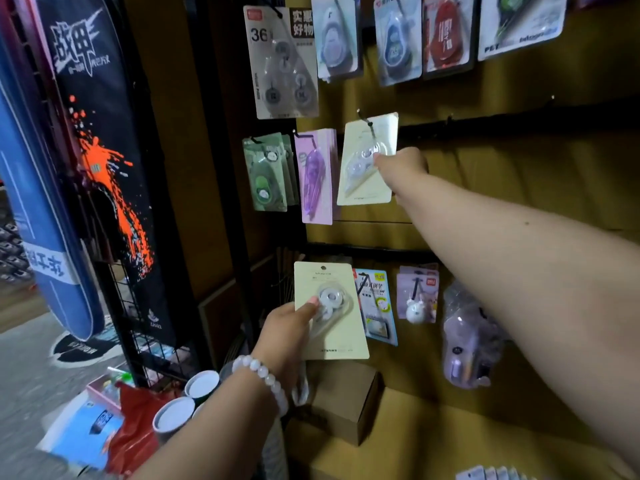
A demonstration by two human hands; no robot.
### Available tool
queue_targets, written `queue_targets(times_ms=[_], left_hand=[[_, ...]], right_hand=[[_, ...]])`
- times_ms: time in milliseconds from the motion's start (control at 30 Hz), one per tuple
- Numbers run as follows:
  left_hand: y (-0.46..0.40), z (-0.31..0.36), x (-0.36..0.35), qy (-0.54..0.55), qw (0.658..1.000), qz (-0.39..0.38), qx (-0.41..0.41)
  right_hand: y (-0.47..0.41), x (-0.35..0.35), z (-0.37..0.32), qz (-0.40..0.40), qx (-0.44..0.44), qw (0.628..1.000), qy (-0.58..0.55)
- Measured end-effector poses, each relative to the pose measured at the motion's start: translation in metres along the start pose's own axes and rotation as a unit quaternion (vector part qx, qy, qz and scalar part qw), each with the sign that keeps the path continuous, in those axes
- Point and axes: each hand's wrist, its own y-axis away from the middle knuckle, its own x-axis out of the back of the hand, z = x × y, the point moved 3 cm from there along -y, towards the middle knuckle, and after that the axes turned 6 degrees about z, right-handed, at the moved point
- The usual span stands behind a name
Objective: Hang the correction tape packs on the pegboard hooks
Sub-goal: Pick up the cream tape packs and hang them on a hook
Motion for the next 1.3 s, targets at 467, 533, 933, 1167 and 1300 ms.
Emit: queue_targets(times_ms=[467, 533, 933, 1167, 1300], left_hand=[[-0.002, -0.023, -0.009, 0.025, 0.999, 0.01, 0.048], [-0.003, -0.026, -0.011, 0.01, 0.999, 0.007, 0.048], [-0.016, -0.021, 0.013, -0.34, 0.93, 0.038, -0.135], [-0.022, -0.017, 0.022, -0.513, 0.842, 0.022, -0.166], [-0.025, -0.016, 0.024, -0.508, 0.844, 0.024, -0.17]], right_hand=[[0.132, -0.004, 0.149, -0.206, -0.172, 0.963, -0.009], [0.141, -0.005, 0.153, -0.227, -0.177, 0.956, -0.057], [0.107, 0.014, 0.103, -0.155, -0.059, 0.984, -0.059], [0.065, 0.017, 0.018, -0.112, 0.035, 0.986, -0.12], [0.047, 0.022, -0.023, -0.086, 0.082, 0.985, -0.124]])
